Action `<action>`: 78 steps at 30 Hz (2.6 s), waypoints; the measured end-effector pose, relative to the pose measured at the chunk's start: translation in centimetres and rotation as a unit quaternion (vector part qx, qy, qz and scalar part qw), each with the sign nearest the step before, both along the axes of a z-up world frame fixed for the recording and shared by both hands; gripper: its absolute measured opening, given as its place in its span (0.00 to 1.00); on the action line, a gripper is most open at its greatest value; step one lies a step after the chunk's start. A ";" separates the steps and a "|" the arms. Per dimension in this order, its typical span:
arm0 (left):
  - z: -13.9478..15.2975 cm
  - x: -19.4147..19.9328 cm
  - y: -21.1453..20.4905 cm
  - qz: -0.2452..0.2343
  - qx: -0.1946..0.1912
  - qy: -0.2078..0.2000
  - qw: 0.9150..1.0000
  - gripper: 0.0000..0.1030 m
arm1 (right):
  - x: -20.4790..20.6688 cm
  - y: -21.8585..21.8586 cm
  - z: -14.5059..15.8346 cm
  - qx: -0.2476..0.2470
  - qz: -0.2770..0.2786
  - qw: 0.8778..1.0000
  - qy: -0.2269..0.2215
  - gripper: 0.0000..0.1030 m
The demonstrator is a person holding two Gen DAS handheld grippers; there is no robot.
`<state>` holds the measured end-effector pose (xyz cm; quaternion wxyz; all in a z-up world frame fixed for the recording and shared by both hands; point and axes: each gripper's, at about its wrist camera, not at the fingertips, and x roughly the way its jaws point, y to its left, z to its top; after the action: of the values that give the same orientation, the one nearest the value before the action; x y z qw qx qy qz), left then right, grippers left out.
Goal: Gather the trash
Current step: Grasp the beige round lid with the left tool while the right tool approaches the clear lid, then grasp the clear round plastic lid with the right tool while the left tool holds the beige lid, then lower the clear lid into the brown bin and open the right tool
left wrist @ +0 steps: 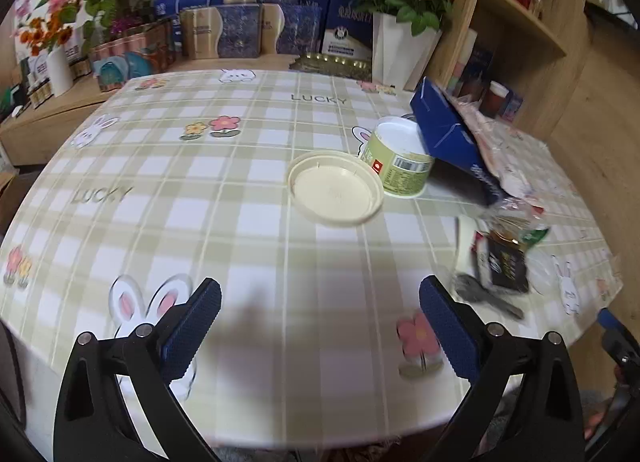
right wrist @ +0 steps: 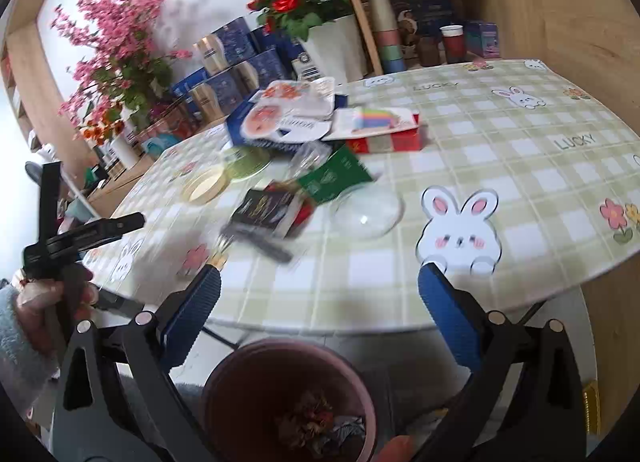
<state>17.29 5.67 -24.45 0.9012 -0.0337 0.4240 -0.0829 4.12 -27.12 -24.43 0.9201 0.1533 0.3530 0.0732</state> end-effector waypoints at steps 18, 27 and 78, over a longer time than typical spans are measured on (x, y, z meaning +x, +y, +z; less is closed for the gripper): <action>-4.4 12.6 -4.6 -0.035 0.082 0.060 0.994 0.94 | 6.9 -0.1 -2.3 -0.110 0.015 0.994 0.023 0.95; -3.5 12.4 -3.5 -0.014 0.054 0.057 0.997 0.80 | 8.3 0.2 -3.5 -0.122 0.018 0.991 0.046 0.94; 2.1 -15.6 -4.9 -0.109 -0.010 -0.003 0.994 0.80 | -4.6 6.0 -4.5 -0.094 0.114 0.985 0.085 0.65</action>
<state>1.70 0.74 -22.37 0.8877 0.0043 0.4216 -0.1849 -0.46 -21.17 -28.95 0.8827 0.0301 0.4502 0.1311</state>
